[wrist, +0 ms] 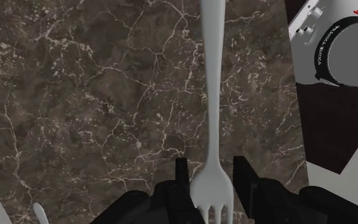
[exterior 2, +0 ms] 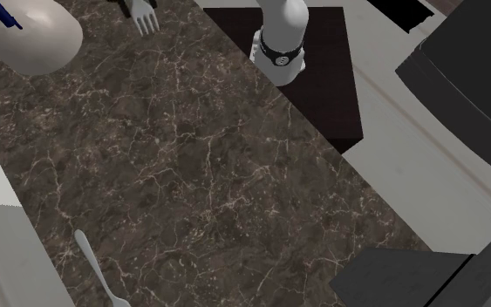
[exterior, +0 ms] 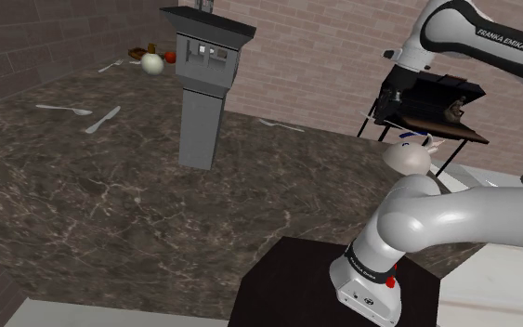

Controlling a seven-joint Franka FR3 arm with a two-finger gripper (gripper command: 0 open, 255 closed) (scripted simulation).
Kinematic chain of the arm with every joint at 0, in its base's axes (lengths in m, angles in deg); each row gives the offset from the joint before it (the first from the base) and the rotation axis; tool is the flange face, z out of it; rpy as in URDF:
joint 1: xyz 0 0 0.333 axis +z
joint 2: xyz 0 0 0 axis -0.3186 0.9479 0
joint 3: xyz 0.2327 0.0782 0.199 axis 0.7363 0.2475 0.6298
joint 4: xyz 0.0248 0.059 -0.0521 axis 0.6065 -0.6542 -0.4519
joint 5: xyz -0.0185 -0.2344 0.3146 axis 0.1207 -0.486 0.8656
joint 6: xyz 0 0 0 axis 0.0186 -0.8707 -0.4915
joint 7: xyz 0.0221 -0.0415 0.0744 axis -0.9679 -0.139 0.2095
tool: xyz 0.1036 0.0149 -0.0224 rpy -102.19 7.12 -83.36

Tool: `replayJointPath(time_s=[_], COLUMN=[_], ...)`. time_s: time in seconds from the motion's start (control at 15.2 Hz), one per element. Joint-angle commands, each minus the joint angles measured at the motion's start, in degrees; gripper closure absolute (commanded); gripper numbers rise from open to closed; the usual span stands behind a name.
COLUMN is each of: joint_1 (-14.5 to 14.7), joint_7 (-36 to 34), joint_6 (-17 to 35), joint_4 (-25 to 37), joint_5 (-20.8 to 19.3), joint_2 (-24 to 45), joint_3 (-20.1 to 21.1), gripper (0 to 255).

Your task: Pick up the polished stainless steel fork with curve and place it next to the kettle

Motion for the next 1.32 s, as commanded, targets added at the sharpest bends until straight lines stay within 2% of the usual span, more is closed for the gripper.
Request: replayJointPath(time_s=[0.0,0.46,0.86,1.25], joint_1=[-0.47,0.04,3.02,2.23], joint_7=[2.88,12.55,20.63,19.88], joint_6=[-0.89,-1.68,-1.83,1.74], joint_4=[1.78,9.34,17.83,13.11], joint_5=[-1.81,-7.42,-10.91,-12.62], joint_2=[0.09,2.71,6.16,4.63], joint_3=[-2.27,-11.72,-20.63,-22.25], gripper=[255,255,255,255])
